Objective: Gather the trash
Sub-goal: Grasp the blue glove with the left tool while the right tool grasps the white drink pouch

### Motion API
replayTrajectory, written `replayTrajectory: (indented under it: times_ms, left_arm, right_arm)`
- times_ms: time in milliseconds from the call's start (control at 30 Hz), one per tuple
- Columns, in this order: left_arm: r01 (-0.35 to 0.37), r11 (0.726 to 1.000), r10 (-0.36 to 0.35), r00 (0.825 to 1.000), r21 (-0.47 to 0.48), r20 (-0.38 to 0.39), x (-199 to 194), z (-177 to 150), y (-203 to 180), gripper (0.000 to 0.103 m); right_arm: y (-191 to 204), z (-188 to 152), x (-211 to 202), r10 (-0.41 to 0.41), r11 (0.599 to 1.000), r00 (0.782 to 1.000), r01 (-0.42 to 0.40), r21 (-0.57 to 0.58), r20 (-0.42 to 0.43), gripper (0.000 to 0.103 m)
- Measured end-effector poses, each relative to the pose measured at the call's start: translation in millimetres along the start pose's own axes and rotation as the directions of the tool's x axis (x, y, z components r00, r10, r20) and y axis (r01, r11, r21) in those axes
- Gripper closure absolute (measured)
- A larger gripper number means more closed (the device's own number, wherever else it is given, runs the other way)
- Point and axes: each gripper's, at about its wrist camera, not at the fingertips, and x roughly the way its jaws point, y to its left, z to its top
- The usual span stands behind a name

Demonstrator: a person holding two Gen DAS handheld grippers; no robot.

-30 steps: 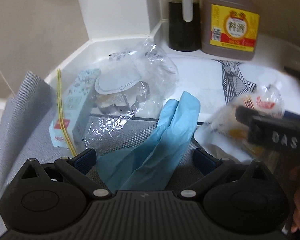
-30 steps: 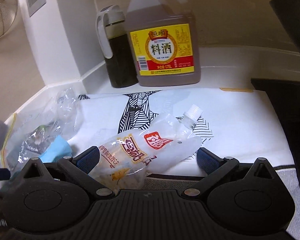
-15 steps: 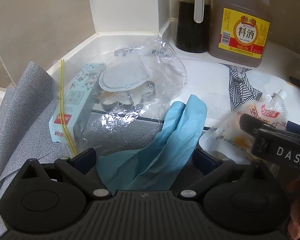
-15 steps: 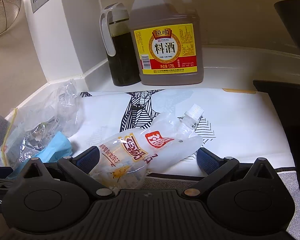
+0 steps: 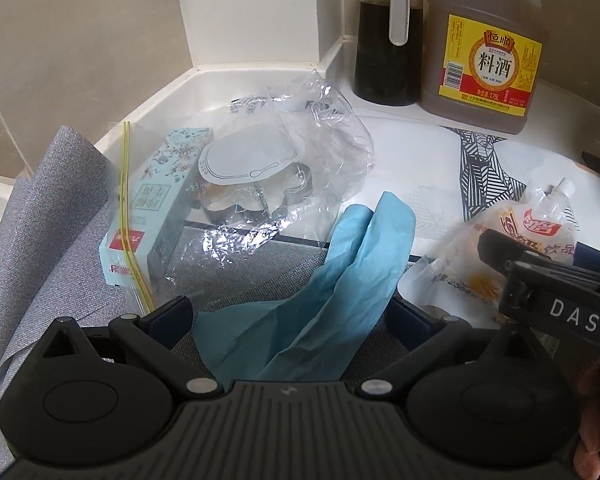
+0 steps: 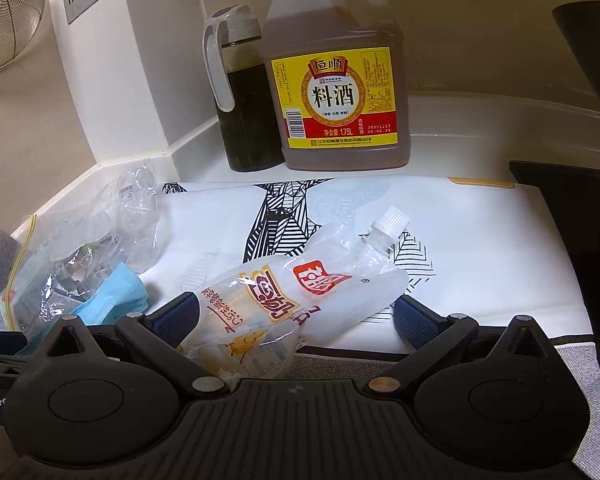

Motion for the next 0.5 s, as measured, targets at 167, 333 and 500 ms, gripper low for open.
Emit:
replayTrajectory:
  times_ms: [167, 333, 500]
  left_arm:
    - [0.0, 1.0, 0.0, 1.0, 0.0, -0.001, 0, 1, 1, 0.0]
    - [-0.021, 1.0, 0.021, 1.0, 0.015, -0.008, -2, 3, -2, 0.0]
    - [-0.046, 0.997, 0.046, 0.999, 0.067, 0.006, -11, 4, -11, 0.027]
  right_arm:
    - [0, 0, 0, 0.001, 1.0, 1.0, -0.001, 0.001, 0.001, 0.0]
    - [0, 0, 0, 0.036, 0.999, 0.999, -0.036, 0.002, 0.004, 0.0]
    - [-3, -1, -4, 0.138, 0.99, 0.99, -0.139, 0.026, 0.026, 0.044]
